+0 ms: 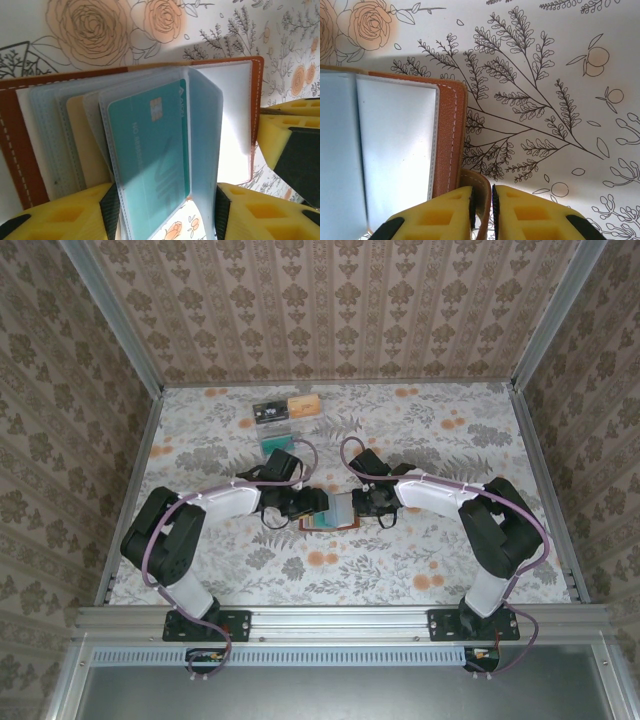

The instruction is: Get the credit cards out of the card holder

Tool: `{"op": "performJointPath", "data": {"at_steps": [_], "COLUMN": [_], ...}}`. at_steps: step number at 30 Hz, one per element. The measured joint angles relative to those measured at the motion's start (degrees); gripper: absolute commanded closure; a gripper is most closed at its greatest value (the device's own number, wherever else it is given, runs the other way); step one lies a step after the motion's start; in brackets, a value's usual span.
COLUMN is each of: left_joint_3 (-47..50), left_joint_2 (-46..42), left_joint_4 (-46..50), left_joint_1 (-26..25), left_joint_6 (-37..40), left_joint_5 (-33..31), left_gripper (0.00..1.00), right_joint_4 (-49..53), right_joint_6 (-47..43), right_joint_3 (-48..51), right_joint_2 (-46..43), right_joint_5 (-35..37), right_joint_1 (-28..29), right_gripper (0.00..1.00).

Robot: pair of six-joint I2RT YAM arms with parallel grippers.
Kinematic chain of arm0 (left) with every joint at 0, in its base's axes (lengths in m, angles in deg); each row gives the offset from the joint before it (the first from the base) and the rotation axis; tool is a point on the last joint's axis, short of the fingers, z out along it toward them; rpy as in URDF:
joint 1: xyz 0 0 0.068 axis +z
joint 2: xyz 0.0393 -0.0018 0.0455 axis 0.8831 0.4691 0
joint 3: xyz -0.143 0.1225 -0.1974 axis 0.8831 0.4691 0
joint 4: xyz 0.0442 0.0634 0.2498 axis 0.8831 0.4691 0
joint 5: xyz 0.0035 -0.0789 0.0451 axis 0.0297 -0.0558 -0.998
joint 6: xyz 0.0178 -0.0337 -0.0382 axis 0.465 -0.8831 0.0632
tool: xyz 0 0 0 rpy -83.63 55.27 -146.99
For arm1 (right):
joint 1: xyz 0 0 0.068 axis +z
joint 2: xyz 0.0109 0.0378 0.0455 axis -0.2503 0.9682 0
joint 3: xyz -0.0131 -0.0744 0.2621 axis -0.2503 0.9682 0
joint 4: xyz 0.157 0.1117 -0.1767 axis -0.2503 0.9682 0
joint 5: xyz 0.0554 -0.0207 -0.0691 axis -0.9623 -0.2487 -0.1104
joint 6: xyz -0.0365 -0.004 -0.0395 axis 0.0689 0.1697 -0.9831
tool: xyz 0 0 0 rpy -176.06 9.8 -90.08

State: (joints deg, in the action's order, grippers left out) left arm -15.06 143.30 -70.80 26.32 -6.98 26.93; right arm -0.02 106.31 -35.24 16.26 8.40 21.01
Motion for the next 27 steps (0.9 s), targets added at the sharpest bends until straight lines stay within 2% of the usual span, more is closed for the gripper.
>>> {"op": "performJointPath", "data": {"at_steps": [2,5,9,11,14,15,23,27], "left_joint_3": [-0.3,-0.3,-0.5,-0.6,-0.7,-0.7,-0.9,-1.0], "left_joint_2": [0.0,0.0,0.0,0.0,0.0,0.0,0.0,-0.4], "left_joint_4": [-0.1,0.0,0.0,0.0,0.0,0.0,0.3,2.1], "left_joint_1": [0.0,-0.1,-0.4,-0.4,-0.5,-0.6,-1.2,-1.1], "left_joint_6": [-0.1,-0.2,0.2,0.2,0.3,0.3,0.6,1.3], "left_joint_5": [0.1,0.2,0.3,0.3,0.2,0.2,-0.1,-1.6], "left_gripper": [0.36,0.23,0.15,0.13,0.11,0.10,0.12,0.17], "right_joint_4": [0.0,0.0,0.0,0.1,0.3,0.5,0.5,0.4], "right_joint_6": [0.0,0.0,0.1,0.2,0.2,0.2,0.5,1.2], "right_joint_3": [0.0,0.0,0.1,0.1,0.1,0.1,0.7,0.7], "right_joint_2": [0.0,0.0,0.0,0.0,0.0,-0.1,-4.4,-6.7], "right_joint_5": [0.0,0.0,0.0,0.1,0.6,0.9,1.3,0.3], "right_joint_1": [0.0,0.0,0.0,0.0,-0.1,-0.2,-1.1,-1.1], "right_gripper": [0.76,0.71,0.58,0.56,0.45,0.44,0.45,0.47]}}
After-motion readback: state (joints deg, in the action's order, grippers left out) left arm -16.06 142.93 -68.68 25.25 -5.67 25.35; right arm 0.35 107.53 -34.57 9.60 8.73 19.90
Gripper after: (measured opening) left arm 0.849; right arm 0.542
